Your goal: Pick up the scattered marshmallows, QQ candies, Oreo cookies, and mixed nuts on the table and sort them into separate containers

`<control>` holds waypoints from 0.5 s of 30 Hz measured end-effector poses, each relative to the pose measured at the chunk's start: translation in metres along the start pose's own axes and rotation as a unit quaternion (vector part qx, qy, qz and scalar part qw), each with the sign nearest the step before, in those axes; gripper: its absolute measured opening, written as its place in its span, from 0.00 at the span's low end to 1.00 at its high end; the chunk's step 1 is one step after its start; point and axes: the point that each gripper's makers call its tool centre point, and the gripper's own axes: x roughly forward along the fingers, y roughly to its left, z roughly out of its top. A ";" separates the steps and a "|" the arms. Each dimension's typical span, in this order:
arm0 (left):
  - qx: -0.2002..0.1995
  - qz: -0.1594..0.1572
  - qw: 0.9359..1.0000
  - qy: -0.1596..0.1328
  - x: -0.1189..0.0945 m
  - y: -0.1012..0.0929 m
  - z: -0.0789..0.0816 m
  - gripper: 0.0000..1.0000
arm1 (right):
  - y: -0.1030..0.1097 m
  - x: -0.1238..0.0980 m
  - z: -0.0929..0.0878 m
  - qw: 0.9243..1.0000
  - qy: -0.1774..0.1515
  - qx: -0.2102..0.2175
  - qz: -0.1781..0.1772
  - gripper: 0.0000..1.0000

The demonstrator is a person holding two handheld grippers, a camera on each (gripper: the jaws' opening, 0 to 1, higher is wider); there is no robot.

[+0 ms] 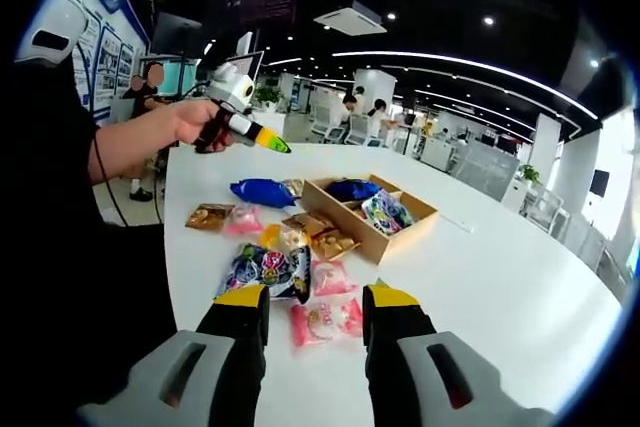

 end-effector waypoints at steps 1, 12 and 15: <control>0.001 0.000 1.000 0.001 -0.002 0.000 -0.001 0.43 | -0.001 0.000 0.000 1.000 0.000 0.001 -0.001 0.34; 0.013 0.018 1.000 -0.003 -0.027 0.008 -0.004 0.43 | -0.006 0.002 -0.001 1.000 0.002 0.009 -0.007 0.32; 0.021 0.026 0.999 -0.004 -0.035 0.010 -0.005 0.43 | -0.008 0.003 -0.001 1.000 0.003 0.011 -0.009 0.32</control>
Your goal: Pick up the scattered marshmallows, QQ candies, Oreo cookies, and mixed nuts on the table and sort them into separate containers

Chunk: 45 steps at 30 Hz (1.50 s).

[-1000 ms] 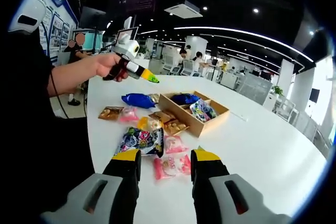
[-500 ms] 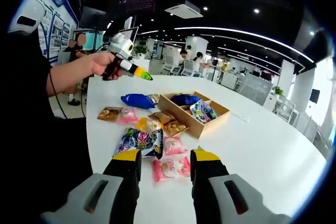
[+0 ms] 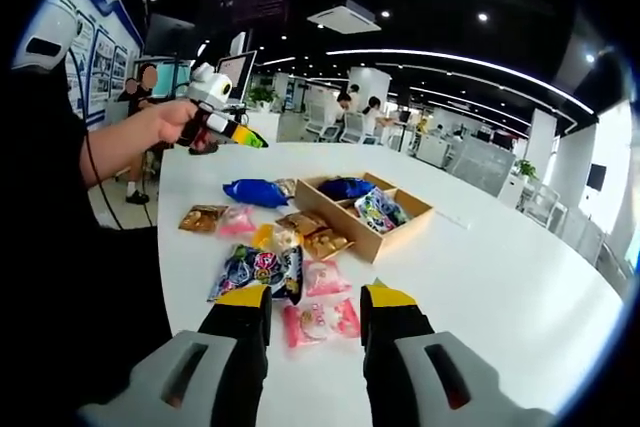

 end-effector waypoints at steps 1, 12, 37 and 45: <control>0.002 0.002 1.000 0.000 -0.002 0.001 0.000 0.43 | 0.000 0.000 0.000 1.000 0.000 0.001 0.000 0.32; 0.009 0.015 1.000 0.001 -0.020 0.016 -0.003 0.43 | -0.002 0.004 0.002 1.000 0.000 0.003 0.002 0.32; 0.046 -0.004 0.999 0.001 -0.056 -0.003 -0.006 0.43 | -0.006 0.008 0.001 1.000 0.003 0.003 0.001 0.30; 0.061 -0.009 0.998 -0.002 -0.074 -0.012 -0.005 0.43 | -0.007 0.008 0.003 1.000 0.001 0.003 -0.001 0.30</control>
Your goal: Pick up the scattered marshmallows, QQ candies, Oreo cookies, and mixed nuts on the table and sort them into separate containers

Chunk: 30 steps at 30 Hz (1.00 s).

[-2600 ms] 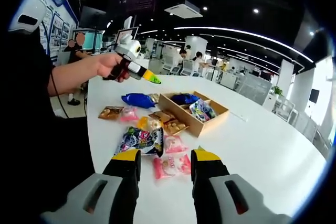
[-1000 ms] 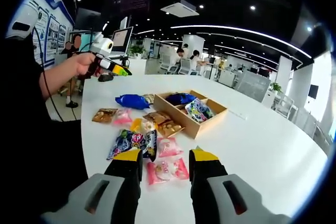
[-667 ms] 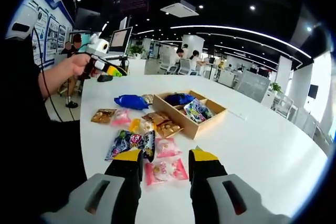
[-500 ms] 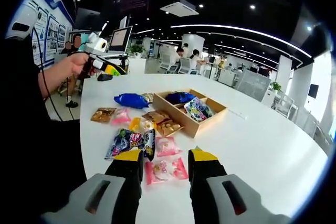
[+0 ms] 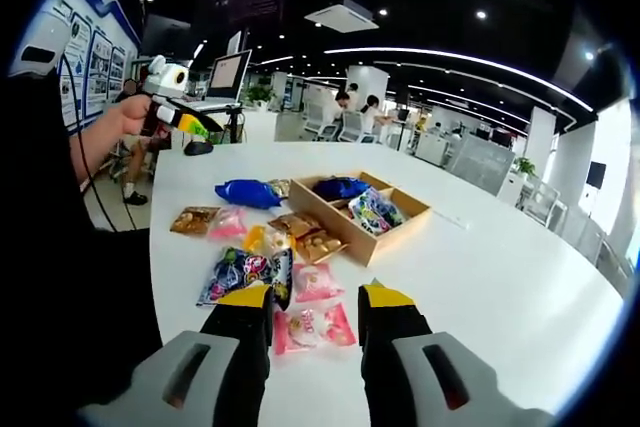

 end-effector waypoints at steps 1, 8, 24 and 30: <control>0.001 0.002 1.000 0.000 -0.003 0.000 -0.001 0.43 | 0.000 0.000 0.000 1.000 0.000 0.000 0.000 0.30; 0.002 0.017 1.000 0.005 -0.023 0.006 -0.008 0.43 | -0.002 0.000 0.000 1.000 0.000 0.002 -0.002 0.30; -0.017 0.034 0.999 0.000 -0.052 0.016 -0.019 0.43 | -0.003 0.001 -0.001 1.000 0.004 0.005 0.000 0.30; -0.014 0.027 1.000 -0.001 -0.050 0.014 -0.017 0.43 | -0.002 0.004 0.003 1.000 0.006 0.010 0.007 0.27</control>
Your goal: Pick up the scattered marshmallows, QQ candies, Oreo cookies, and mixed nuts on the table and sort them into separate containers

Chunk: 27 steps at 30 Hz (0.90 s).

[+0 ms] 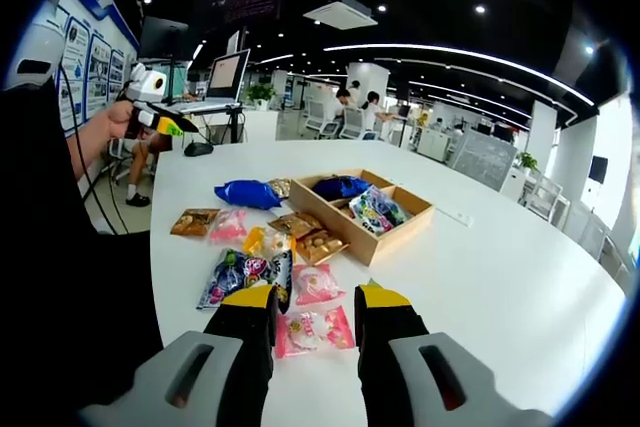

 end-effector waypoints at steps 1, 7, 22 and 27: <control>0.000 -0.001 1.000 0.000 0.000 0.000 0.001 0.43 | 0.000 0.001 0.000 1.000 0.002 0.000 0.001 0.27; 0.003 -0.003 1.000 -0.002 0.000 -0.001 0.002 0.44 | -0.004 0.004 0.002 1.000 0.016 -0.007 0.007 0.28; 0.003 -0.008 1.000 0.001 0.001 -0.003 0.002 0.43 | -0.011 0.019 0.001 0.999 0.046 -0.006 0.024 0.28; 0.002 -0.008 1.000 0.001 0.001 -0.002 0.000 0.43 | -0.013 0.022 0.002 0.998 0.054 -0.012 0.026 0.28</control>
